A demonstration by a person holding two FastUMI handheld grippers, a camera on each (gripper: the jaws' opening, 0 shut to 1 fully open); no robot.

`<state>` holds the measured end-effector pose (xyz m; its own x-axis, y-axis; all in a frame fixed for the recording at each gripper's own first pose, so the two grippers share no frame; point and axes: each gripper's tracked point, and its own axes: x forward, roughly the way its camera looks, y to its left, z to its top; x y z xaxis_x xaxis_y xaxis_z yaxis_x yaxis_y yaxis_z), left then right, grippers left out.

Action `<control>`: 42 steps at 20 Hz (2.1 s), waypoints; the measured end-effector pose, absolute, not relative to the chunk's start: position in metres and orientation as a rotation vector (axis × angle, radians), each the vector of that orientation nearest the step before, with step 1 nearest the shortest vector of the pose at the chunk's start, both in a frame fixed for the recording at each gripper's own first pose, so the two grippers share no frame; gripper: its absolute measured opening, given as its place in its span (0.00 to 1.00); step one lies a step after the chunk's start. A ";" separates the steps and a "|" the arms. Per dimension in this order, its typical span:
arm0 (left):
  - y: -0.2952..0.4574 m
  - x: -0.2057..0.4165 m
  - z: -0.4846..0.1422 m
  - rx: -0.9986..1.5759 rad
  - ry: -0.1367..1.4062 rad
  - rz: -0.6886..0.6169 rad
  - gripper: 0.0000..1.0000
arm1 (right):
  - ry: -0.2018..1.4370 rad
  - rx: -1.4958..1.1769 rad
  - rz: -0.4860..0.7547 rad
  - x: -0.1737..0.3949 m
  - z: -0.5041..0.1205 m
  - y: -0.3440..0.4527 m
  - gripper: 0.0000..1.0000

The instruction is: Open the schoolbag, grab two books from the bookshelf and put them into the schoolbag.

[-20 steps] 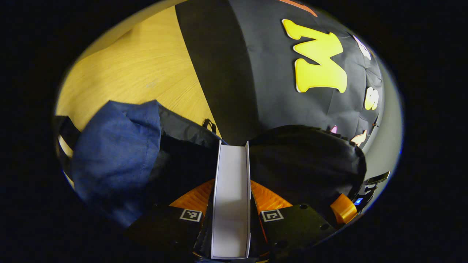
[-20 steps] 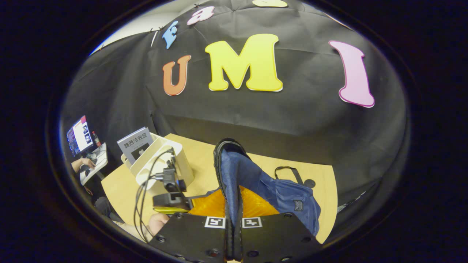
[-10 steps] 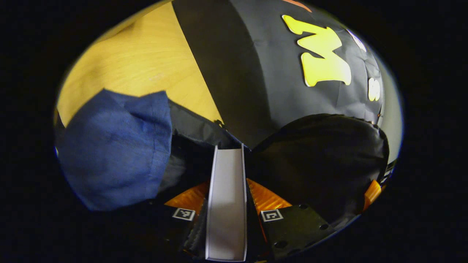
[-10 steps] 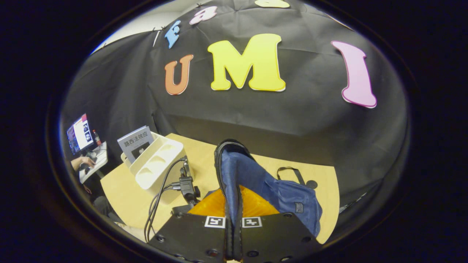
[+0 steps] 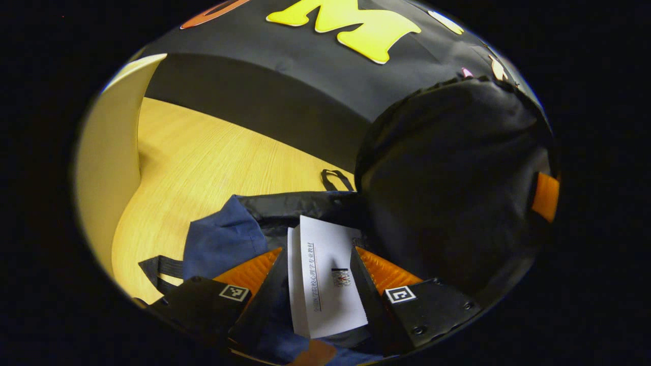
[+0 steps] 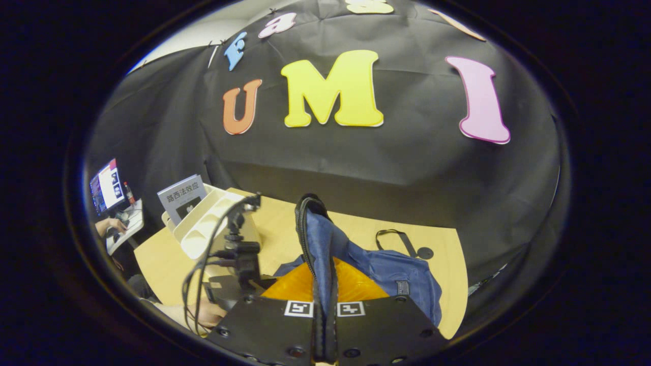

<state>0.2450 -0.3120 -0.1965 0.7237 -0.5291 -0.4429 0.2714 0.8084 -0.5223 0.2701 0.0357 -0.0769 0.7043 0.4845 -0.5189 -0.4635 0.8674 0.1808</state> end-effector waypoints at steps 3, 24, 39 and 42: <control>-0.282 0.239 -0.169 -0.381 0.566 -0.440 0.93 | 0.567 0.056 0.519 0.268 -0.079 0.030 0.02; -0.026 0.241 0.019 0.082 0.340 -0.212 0.98 | 0.587 0.099 0.549 0.259 -0.109 0.064 0.02; 0.120 0.278 -0.010 0.304 0.662 -0.004 0.99 | 0.544 0.086 0.482 0.245 -0.115 0.035 0.04; 0.129 0.286 -0.027 0.250 0.738 -0.007 0.98 | 0.549 0.083 0.513 0.244 -0.118 0.041 0.04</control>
<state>0.2856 0.1292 -0.0267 0.7414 0.0811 -0.6661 0.0942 0.9702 0.2231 0.2441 0.0407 -0.1178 0.7311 0.4870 -0.4778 -0.4434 0.8714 0.2097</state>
